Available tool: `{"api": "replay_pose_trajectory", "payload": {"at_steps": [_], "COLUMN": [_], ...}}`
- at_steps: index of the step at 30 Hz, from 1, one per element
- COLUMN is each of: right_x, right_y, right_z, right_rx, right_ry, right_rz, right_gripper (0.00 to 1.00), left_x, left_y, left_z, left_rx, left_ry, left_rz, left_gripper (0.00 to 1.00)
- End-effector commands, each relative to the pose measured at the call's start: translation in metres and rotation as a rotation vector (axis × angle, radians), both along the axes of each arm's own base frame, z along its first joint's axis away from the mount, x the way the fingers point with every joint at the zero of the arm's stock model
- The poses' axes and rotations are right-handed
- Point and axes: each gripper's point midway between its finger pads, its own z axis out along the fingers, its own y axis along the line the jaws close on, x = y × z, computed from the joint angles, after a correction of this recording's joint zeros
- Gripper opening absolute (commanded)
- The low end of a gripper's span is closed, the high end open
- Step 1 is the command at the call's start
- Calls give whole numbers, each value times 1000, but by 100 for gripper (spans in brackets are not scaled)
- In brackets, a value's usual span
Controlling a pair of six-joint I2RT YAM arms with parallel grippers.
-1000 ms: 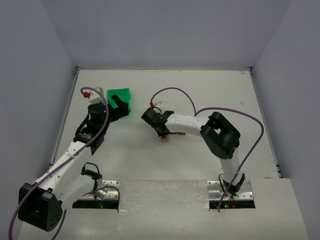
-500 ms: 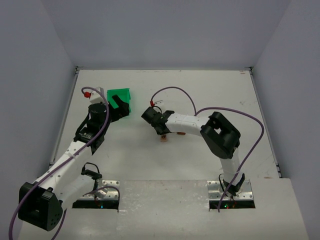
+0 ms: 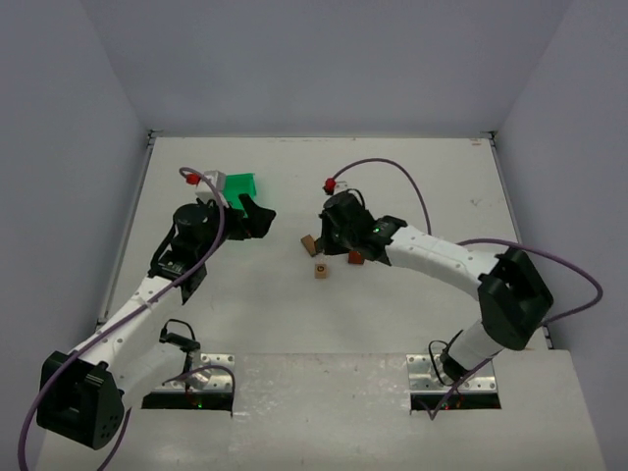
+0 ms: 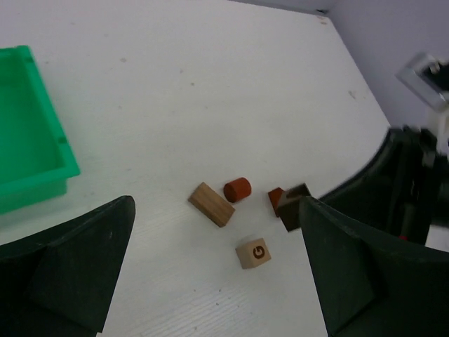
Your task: Build the wood block tower
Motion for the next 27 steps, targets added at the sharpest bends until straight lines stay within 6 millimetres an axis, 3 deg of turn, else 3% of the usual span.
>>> {"api": "replay_pose_trajectory", "payload": {"at_steps": [1, 3, 7, 11, 18, 22, 27], "right_x": [-7, -17, -30, -54, -63, -69, -72], "right_y": [10, 3, -7, -10, -18, -22, -24], "right_z": [41, 63, 90, 110, 131, 142, 140], "right_rx": [476, 632, 835, 988, 1048, 1061, 1067], "right_ry": [73, 98, 165, 216, 173, 128, 144], "right_rz": [156, 237, 261, 338, 348, 349, 337], "right_gripper": [0, 0, 0, 0, 0, 0, 0], "left_x": [-39, -63, -96, -107, -77, -72, -76], "left_y": [-58, -79, -116, -143, -137, -142, -151], "left_z": [45, 48, 44, 36, 27, 16, 24], "left_rx": [-9, 10, 79, 187, 228, 243, 225], "left_ry": [-271, -333, -436, -504, -435, -409, -437], "left_rz": [-438, -606, -785, -780, -609, -620, -675], "left_gripper": [100, 100, 100, 100, 100, 99, 86]}}
